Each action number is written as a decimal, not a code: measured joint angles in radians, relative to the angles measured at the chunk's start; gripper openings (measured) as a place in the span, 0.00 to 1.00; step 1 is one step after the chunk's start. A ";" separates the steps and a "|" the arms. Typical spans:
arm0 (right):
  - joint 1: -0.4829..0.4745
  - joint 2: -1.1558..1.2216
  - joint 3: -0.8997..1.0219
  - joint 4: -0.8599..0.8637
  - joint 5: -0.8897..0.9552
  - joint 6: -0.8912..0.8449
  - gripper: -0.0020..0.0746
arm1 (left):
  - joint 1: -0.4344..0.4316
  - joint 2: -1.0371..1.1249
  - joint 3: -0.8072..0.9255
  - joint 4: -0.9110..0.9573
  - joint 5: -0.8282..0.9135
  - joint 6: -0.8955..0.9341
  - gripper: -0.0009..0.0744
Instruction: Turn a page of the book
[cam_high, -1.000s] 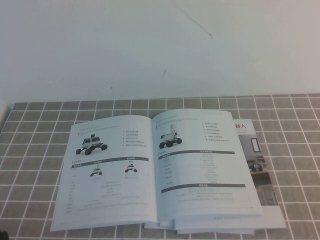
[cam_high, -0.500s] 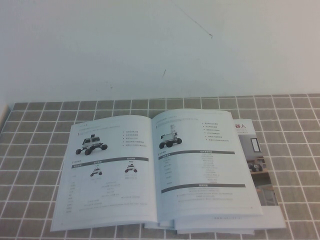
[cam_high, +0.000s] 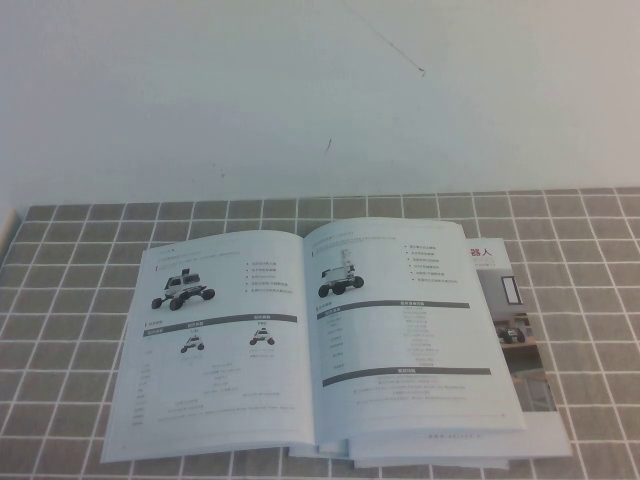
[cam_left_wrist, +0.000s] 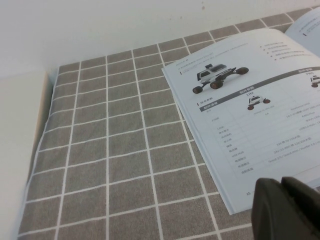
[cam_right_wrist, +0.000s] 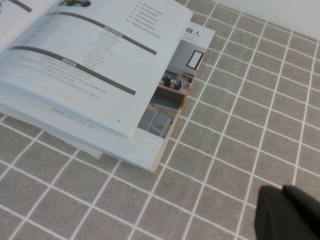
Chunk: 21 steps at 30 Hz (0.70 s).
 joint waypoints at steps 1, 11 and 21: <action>0.000 0.000 0.000 0.000 0.000 0.000 0.02 | 0.000 0.000 0.000 0.000 0.000 -0.010 0.01; 0.000 0.000 0.000 0.000 0.000 0.000 0.02 | 0.000 0.000 -0.001 0.010 0.002 -0.054 0.01; 0.000 0.000 0.000 0.000 0.000 0.000 0.02 | 0.000 0.000 -0.001 0.014 0.005 -0.054 0.01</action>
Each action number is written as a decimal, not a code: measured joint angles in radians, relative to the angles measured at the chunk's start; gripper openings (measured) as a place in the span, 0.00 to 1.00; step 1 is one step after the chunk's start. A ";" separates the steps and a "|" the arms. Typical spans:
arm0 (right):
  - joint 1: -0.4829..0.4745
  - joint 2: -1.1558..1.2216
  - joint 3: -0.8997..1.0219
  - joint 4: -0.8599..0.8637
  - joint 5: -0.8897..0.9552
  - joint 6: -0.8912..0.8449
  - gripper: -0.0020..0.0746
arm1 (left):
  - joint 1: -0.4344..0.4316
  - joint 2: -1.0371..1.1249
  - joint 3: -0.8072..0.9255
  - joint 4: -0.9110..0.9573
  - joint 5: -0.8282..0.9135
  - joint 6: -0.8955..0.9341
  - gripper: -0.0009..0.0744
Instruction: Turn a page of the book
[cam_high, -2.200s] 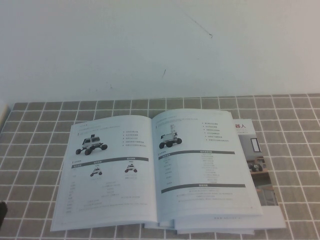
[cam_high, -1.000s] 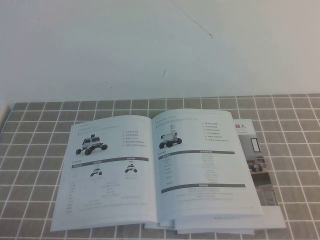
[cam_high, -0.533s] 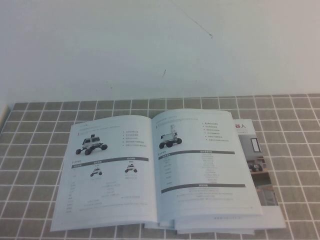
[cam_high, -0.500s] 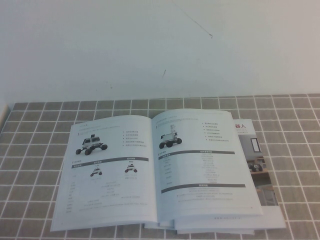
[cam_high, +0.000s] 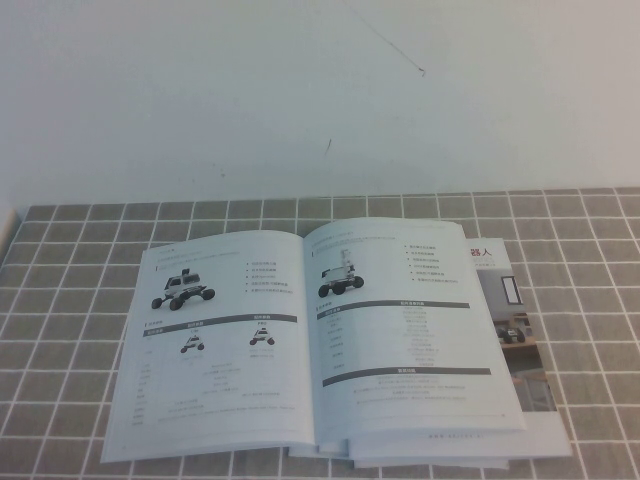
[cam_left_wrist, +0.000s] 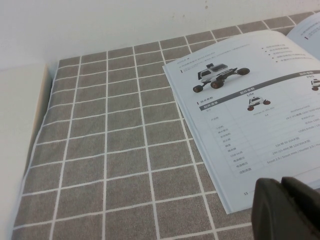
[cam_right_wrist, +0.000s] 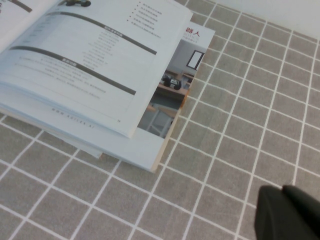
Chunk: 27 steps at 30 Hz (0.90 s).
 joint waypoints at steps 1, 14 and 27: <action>0.000 0.000 0.000 0.000 0.000 0.000 0.02 | 0.000 0.000 0.000 0.000 0.000 0.000 0.01; -0.013 -0.054 0.038 -0.014 -0.040 0.009 0.02 | 0.000 0.000 0.000 0.002 0.002 -0.004 0.01; -0.398 -0.258 0.378 0.009 -0.432 0.046 0.02 | 0.000 -0.002 0.000 0.005 0.003 -0.004 0.01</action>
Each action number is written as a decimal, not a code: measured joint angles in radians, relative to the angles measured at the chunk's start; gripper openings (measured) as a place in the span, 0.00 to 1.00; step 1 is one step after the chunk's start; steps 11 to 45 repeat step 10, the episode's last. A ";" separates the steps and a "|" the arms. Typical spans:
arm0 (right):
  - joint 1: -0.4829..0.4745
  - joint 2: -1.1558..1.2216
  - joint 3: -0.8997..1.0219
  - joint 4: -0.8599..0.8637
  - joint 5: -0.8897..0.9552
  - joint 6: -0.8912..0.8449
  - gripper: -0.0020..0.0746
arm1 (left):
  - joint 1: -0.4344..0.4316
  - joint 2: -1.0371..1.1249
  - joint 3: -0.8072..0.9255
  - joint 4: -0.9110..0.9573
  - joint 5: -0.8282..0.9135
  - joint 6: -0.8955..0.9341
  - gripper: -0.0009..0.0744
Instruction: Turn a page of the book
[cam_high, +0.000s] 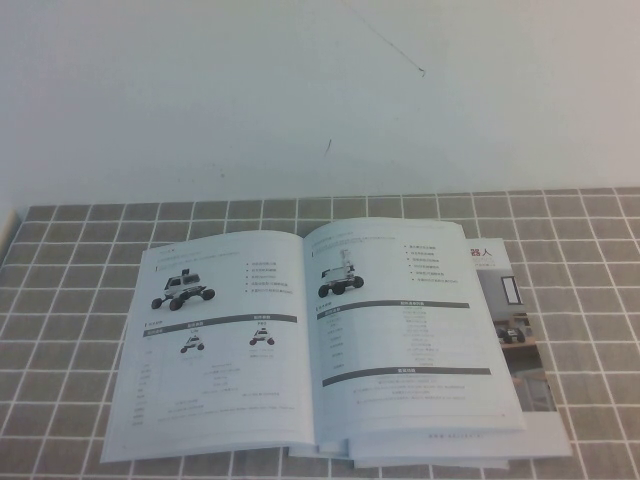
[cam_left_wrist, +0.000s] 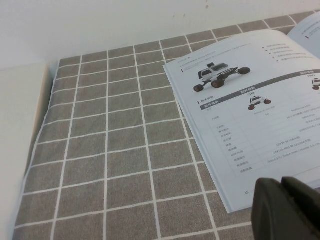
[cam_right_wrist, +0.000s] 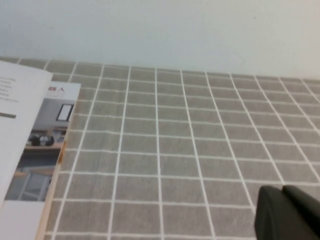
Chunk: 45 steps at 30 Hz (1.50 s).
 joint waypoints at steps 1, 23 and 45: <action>-0.013 0.000 0.005 0.016 0.015 0.001 0.02 | 0.000 0.000 0.000 0.002 0.000 0.000 0.01; -0.020 0.000 0.005 0.078 0.076 0.003 0.02 | 0.000 0.000 -0.001 0.002 0.002 0.000 0.01; -0.020 0.000 0.005 0.078 0.076 0.003 0.02 | 0.000 0.000 -0.001 0.002 0.002 0.000 0.01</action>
